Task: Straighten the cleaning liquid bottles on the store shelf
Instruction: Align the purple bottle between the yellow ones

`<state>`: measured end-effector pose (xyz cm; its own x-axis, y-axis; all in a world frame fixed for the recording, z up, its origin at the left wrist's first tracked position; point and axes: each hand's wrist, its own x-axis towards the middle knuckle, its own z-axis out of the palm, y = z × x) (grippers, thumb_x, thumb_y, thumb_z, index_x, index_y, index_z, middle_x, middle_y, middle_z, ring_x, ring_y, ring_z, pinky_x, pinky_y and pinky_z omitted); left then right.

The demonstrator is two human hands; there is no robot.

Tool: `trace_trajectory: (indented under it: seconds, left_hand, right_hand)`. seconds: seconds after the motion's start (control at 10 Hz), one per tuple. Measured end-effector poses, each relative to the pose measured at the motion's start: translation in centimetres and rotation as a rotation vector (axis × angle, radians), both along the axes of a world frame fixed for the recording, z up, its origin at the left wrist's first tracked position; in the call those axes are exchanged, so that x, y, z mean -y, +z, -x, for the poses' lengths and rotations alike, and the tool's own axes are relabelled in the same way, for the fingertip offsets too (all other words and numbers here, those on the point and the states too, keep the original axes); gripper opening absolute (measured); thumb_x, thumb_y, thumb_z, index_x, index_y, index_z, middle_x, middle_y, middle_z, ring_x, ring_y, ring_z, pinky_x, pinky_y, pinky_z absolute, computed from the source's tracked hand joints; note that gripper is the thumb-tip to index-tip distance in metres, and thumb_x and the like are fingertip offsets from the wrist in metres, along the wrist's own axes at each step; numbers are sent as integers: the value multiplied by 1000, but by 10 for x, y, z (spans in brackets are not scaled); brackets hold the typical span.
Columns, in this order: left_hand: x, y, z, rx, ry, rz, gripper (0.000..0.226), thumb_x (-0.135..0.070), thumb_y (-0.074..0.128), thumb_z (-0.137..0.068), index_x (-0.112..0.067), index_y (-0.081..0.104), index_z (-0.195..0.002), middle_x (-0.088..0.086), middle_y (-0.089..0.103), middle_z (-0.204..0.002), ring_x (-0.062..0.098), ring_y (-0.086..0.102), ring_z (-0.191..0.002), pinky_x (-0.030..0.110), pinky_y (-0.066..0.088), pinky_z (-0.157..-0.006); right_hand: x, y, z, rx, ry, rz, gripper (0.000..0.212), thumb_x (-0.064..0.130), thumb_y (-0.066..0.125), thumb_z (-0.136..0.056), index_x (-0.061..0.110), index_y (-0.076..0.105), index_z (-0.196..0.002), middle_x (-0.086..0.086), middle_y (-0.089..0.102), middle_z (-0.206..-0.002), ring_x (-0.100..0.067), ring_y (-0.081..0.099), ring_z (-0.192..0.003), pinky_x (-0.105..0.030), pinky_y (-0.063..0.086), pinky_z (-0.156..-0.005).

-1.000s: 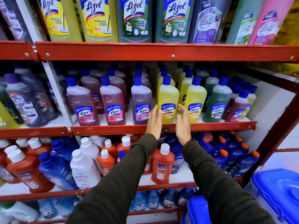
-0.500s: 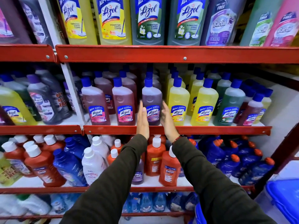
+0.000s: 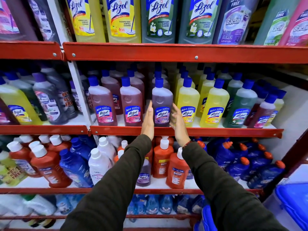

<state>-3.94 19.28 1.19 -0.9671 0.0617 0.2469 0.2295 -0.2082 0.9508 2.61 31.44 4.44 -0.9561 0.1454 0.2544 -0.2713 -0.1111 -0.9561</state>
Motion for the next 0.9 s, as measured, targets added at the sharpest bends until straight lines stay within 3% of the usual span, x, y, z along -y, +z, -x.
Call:
trace_trajectory:
  seconds: [0.1, 0.2, 0.3, 0.4, 0.5, 0.6, 0.7, 0.8, 0.9]
  left_hand:
    - [1, 12, -22, -30, 19, 64, 68, -83, 43, -93, -49, 43, -152, -3, 45, -163, 18, 45, -148, 52, 35, -123]
    - [5, 16, -50, -144, 137, 152, 63, -63, 33, -102, -33, 39, -157, 4, 41, -164, 15, 39, -149, 35, 33, -123]
    - [18, 12, -63, -249, 324, 184, 51, -52, 33, -104, -30, 47, -148, 4, 54, -147, 14, 48, -139, 30, 36, -119]
    - [43, 9, -63, -326, 501, 163, 47, -47, 35, -105, -27, 51, -144, 0, 54, -139, 3, 48, -133, 38, 36, -118]
    - [68, 15, -58, -291, 553, 123, 51, -52, 36, -104, -30, 43, -150, -2, 43, -150, 15, 39, -145, 44, 29, -123]
    - [86, 25, -47, -151, 408, 57, 67, -66, 33, -96, -35, 32, -155, -6, 33, -160, 14, 29, -153, 44, 23, -128]
    - [101, 30, -34, -78, 215, -7, 72, -76, 37, -88, -42, 33, -152, -1, 34, -167, 15, 33, -153, 49, 26, -128]
    - [109, 35, -29, 2, 125, -82, 64, -79, 42, -86, -51, 43, -143, 2, 44, -163, 18, 45, -147, 52, 34, -124]
    - [114, 36, -25, 21, 78, -87, 68, -81, 40, -86, -52, 41, -147, 1, 43, -163, 19, 44, -148, 52, 34, -124]
  right_hand:
    - [2, -2, 0, 18, -45, -27, 66, 40, 42, -91, 30, 36, -155, -3, 48, -155, -16, 54, -134, -15, 57, -87]
    - [9, -14, -4, -25, -206, -113, 42, 49, 45, -95, 46, 51, -137, -2, 49, -149, -19, 50, -140, -47, 52, -111]
    - [24, -19, -12, -115, -304, -142, 39, 46, 43, -98, 26, 61, -126, -3, 57, -132, -21, 56, -129, -55, 50, -108]
    - [45, -18, -11, -145, -231, -176, 44, 47, 41, -97, 23, 67, -123, -4, 65, -130, -23, 61, -124, -56, 47, -109]
    - [68, -11, -8, -78, -61, -177, 50, 51, 41, -96, 32, 57, -139, 4, 58, -149, -11, 51, -140, -45, 39, -121]
    - [88, -1, -3, -29, 53, -143, 62, 53, 38, -98, 30, 39, -156, 10, 41, -161, -2, 38, -146, -32, 32, -121]
    - [103, 5, 8, 13, 104, -87, 68, 62, 35, -98, 32, 32, -158, 8, 39, -162, -4, 40, -146, -28, 37, -117]
    - [110, 8, 17, 28, 104, -47, 39, 47, 29, -109, 37, 41, -145, 7, 55, -144, 6, 57, -123, -12, 51, -94]
    - [111, 9, 18, 22, 91, -2, 37, 35, 29, -112, 31, 43, -146, 9, 57, -132, 11, 59, -108, -2, 50, -78]
